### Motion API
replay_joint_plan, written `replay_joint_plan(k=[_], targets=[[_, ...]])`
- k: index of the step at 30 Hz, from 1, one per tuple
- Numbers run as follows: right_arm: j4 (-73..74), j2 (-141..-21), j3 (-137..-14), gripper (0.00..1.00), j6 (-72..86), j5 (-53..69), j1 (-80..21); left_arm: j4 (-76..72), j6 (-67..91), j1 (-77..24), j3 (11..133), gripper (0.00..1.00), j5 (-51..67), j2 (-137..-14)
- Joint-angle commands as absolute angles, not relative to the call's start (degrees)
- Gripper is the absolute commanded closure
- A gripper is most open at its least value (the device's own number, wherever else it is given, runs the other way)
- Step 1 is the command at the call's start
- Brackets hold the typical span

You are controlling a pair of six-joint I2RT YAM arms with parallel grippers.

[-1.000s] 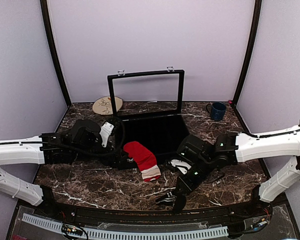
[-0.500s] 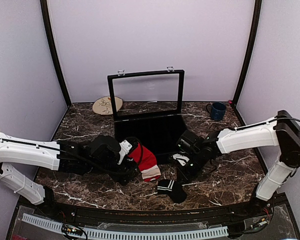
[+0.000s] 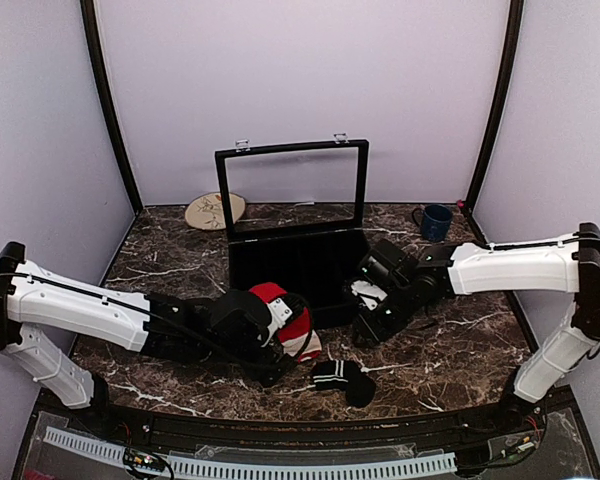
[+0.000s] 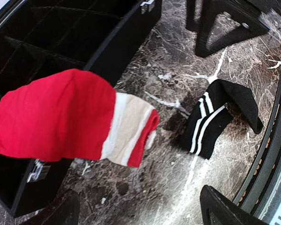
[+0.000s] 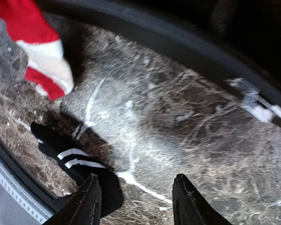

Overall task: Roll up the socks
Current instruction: Place the sock at the corner of the board, then pick up the sock from the storage box.

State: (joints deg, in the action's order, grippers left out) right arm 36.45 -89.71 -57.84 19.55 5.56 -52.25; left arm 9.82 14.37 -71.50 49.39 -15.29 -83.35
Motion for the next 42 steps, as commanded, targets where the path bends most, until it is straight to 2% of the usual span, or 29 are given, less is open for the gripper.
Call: replay_joint_plan(k=[1, 8, 21, 27, 33, 42], targets=[[35.75, -89.25, -59.04, 0.51, 20.78, -1.54, -50.86, 7.61, 14.27, -73.25, 52.78, 0.08, -16.30, -86.12], [33.53, -93.85, -60.84, 0.58, 19.81, -5.56, -48.46, 7.87, 13.51, -74.85, 56.86, 0.08, -16.53, -92.04], [32.81, -96.73, -63.15, 0.60, 17.71, -2.27, -46.56, 9.23, 12.59, -75.76, 61.54, 0.08, -15.08, -98.41], [35.30, -86.26, -57.66, 0.57, 21.18, -1.12, -47.53, 9.80, 13.08, -75.84, 63.45, 0.08, -15.85, -101.77], [33.28, -77.19, -49.89, 0.54, 26.26, 0.61, -48.86, 5.64, 16.54, -75.84, 59.33, 0.08, -17.74, -100.67], [26.04, -81.89, -54.06, 0.43, 25.15, 8.72, -52.16, 6.52, 22.19, -75.78, 53.35, 0.08, -22.68, -87.56]])
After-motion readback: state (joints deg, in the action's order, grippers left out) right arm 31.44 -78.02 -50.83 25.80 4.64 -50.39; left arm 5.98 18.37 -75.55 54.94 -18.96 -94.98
